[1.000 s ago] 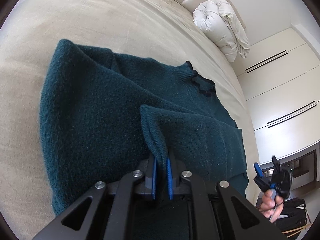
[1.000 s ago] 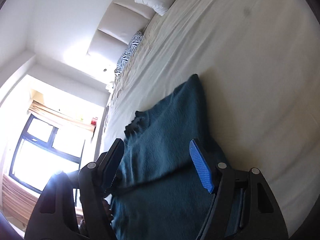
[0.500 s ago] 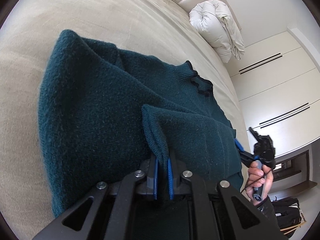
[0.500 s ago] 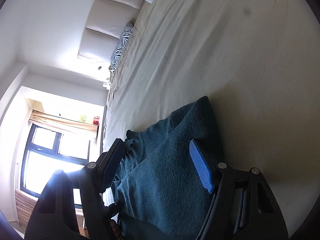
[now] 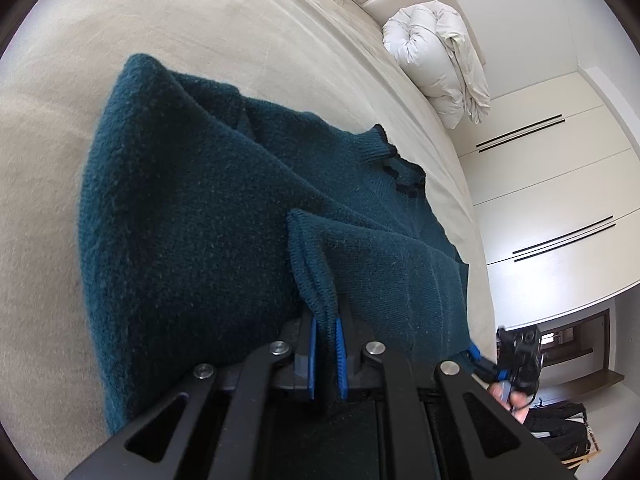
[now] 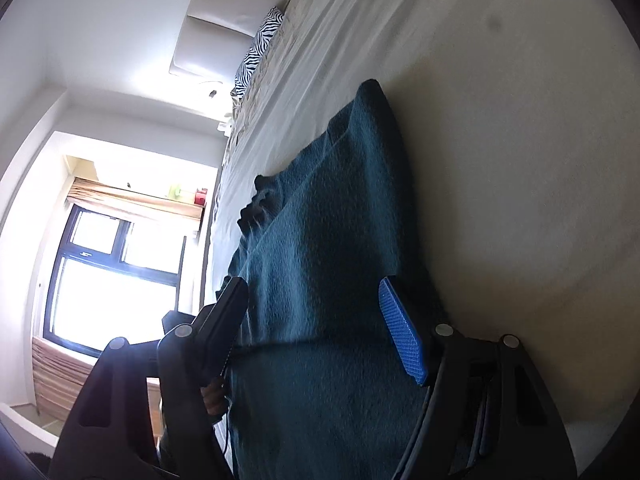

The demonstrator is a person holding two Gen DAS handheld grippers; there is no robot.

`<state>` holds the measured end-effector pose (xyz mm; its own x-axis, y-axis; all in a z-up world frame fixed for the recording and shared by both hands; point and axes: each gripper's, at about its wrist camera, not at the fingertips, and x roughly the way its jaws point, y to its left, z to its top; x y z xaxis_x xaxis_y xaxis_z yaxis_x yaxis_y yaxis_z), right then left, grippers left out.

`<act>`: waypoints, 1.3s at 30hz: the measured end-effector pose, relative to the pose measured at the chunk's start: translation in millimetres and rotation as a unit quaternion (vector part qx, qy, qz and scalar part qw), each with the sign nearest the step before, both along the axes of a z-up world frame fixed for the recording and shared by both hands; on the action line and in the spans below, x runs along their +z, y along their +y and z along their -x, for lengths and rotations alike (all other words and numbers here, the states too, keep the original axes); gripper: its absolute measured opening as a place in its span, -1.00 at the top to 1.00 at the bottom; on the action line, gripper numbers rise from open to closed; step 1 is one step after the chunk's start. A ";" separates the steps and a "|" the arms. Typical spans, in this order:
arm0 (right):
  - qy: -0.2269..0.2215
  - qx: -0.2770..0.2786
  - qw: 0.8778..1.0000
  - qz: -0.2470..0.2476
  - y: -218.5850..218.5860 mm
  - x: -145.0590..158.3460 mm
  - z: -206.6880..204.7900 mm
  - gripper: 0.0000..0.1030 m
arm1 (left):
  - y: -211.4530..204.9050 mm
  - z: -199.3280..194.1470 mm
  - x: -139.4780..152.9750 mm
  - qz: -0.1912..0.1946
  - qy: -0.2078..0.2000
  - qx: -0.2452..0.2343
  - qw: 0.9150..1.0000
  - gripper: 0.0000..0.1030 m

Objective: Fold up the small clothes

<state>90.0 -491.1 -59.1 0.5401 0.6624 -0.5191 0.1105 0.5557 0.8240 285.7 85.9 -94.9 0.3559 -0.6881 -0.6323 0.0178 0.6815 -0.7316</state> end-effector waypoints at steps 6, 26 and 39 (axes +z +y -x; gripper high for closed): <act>0.005 -0.035 0.999 0.038 -13.4 18.1 48.9 -0.30 | 36.0 38.2 40.1 -0.031 -0.041 0.054 0.997 -0.09; 0.017 -0.150 0.988 -0.036 -3.8 -9.5 40.9 -0.33 | 68.6 232.9 30.2 0.009 -0.024 0.082 0.996 -0.17; -0.004 -0.157 0.987 -0.033 -12.4 -0.6 60.8 -0.33 | 63.1 251.8 35.8 -0.023 -0.032 0.087 0.995 -0.32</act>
